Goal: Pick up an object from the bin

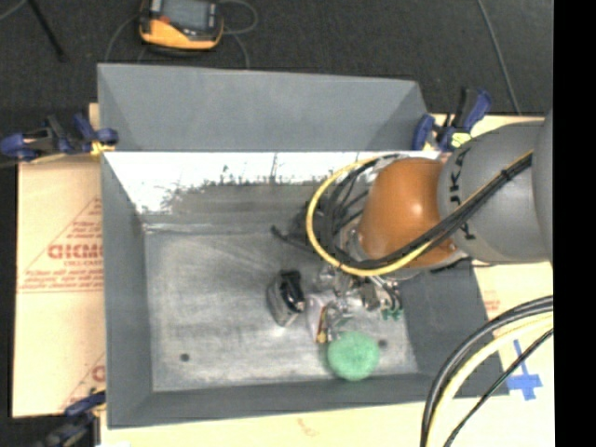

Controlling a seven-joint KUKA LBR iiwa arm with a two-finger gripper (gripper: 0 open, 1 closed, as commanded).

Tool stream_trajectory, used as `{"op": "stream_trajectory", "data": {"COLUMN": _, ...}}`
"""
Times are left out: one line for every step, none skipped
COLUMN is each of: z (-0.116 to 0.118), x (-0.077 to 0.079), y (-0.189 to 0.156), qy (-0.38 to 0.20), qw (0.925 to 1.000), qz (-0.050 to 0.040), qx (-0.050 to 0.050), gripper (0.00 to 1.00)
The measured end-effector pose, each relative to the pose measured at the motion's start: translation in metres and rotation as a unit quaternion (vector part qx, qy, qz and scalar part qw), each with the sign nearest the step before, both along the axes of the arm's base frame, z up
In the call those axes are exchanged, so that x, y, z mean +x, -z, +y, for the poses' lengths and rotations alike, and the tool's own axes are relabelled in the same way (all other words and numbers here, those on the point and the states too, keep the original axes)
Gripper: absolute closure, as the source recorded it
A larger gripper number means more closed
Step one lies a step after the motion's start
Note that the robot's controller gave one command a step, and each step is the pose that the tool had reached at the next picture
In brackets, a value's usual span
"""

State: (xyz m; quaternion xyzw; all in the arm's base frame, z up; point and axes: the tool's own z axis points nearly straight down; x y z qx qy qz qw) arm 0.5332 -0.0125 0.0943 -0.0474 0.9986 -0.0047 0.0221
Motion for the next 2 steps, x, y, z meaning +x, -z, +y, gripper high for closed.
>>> {"op": "stream_trajectory", "data": {"z": 0.0001, "x": -0.0005, "y": -0.0001, "qy": -0.009, "qw": 1.0000, "qz": 0.0001, "qx": 0.004, "gripper": 1.00}}
{"op": "stream_trajectory", "data": {"z": 0.0001, "x": -0.0005, "y": 0.0000, "qy": -0.009, "qw": 1.0000, "qz": 0.0001, "qx": 0.004, "gripper": 1.00}}
